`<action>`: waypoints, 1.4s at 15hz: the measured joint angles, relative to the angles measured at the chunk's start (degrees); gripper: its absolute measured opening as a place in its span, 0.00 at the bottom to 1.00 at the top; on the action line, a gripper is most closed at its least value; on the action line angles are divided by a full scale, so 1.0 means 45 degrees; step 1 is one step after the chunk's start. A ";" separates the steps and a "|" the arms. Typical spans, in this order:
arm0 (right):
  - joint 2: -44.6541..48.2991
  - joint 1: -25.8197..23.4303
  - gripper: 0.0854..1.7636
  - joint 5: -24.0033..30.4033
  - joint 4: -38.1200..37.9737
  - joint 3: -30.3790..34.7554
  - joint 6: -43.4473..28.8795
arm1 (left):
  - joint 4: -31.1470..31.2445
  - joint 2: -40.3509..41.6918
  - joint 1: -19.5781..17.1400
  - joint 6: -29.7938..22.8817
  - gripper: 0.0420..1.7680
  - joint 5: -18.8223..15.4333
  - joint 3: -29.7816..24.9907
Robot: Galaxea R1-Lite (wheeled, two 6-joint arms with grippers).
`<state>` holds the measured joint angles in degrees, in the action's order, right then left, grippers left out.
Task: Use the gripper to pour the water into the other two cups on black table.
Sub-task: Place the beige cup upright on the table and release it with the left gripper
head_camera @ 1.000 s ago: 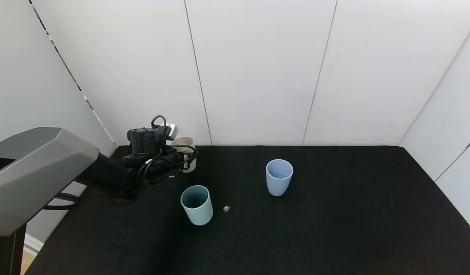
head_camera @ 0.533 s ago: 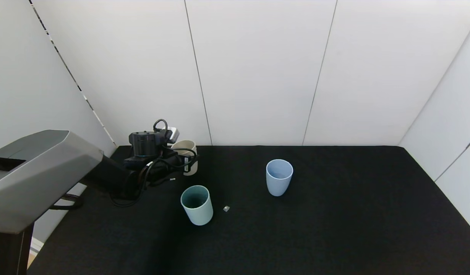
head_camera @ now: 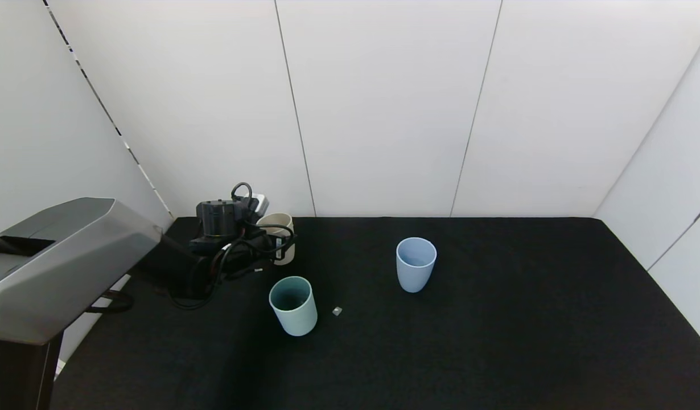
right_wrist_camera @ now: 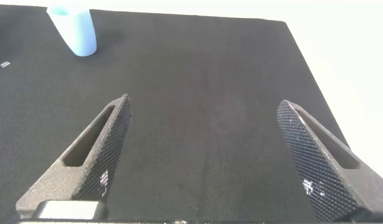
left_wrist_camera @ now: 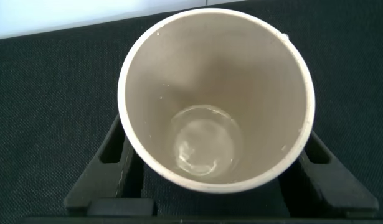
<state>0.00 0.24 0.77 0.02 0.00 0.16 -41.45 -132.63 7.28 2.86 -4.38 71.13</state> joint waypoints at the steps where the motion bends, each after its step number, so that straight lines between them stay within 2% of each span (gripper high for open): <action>1: 0.0000 0.0000 0.97 0.0005 0.0000 0.0000 0.0000 | 0.0005 -0.0011 0.0000 0.0000 0.67 -0.0011 0.0000; 4: 0.0000 0.0000 0.97 -0.0005 0.0005 0.0000 0.0000 | -0.0008 -0.0019 0.0011 0.0030 0.67 -0.0019 -0.0046; 7: 0.0000 0.0000 0.97 -0.0008 0.0005 0.0000 0.0000 | -0.0038 -0.0019 -0.0003 0.0011 0.78 -0.0019 -0.0073; 12: 0.0000 0.0000 0.97 -0.0005 0.0005 0.0000 0.0005 | -0.0100 0.0014 -0.0043 -0.0008 0.87 0.0005 -0.0049; 21: 0.0000 0.0000 0.97 -0.0005 0.0005 0.0000 0.0000 | -0.0106 0.0807 -0.0135 -0.0033 0.94 0.0106 -0.0482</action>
<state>0.00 0.24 0.74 0.05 0.00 0.16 -41.92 -129.00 6.67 2.72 -3.90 68.96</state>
